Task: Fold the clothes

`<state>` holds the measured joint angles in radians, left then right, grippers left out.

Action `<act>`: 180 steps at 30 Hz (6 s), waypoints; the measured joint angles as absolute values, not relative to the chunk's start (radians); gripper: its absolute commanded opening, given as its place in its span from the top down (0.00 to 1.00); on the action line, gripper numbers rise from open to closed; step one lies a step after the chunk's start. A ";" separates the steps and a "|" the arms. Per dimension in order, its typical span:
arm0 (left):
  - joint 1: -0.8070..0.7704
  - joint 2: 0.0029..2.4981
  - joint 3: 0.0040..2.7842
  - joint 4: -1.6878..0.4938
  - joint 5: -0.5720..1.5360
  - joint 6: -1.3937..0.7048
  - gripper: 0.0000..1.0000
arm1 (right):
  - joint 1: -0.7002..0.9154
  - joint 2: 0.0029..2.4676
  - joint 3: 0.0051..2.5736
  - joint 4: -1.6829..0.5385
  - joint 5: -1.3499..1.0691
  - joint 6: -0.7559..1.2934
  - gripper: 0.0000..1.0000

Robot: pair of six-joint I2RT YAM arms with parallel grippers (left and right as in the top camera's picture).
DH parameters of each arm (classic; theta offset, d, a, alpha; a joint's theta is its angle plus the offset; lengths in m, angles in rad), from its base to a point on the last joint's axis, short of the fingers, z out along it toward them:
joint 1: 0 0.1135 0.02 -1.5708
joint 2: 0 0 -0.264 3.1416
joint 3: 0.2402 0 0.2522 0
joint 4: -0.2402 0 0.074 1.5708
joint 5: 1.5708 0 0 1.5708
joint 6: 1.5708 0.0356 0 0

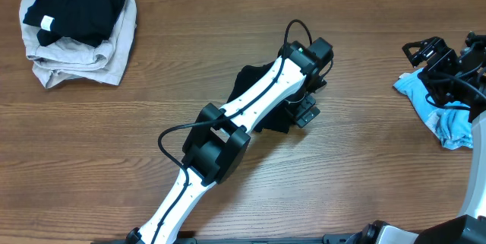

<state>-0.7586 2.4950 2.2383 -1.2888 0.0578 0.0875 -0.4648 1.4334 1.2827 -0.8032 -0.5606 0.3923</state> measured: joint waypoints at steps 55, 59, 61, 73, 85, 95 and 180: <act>-0.295 2.486 3.095 -1.649 -0.273 0.039 0.96 | -0.465 1.433 1.283 -0.878 -0.558 0.369 0.00; -0.185 2.424 3.110 -1.613 -0.300 0.063 0.96 | -0.465 1.433 1.283 -0.889 -0.558 0.369 0.00; -0.118 2.399 3.110 -1.572 -0.310 0.086 0.96 | -0.465 1.433 1.283 -0.894 -0.558 0.369 0.00; 0.266 2.371 3.035 -1.068 -0.304 0.308 0.96 | -0.465 1.433 1.283 -0.933 -0.558 0.369 0.00; 0.387 2.370 2.554 -0.645 -0.203 0.562 0.96 | -0.465 1.433 1.283 -0.936 -0.557 0.368 0.00; 0.331 2.370 2.442 -0.646 -0.065 0.546 0.96 | -0.447 1.433 1.283 -0.934 -0.556 0.366 0.00; 0.365 2.252 2.550 -1.016 0.078 0.006 0.00 | -0.404 1.373 1.842 -1.205 -0.492 0.242 0.00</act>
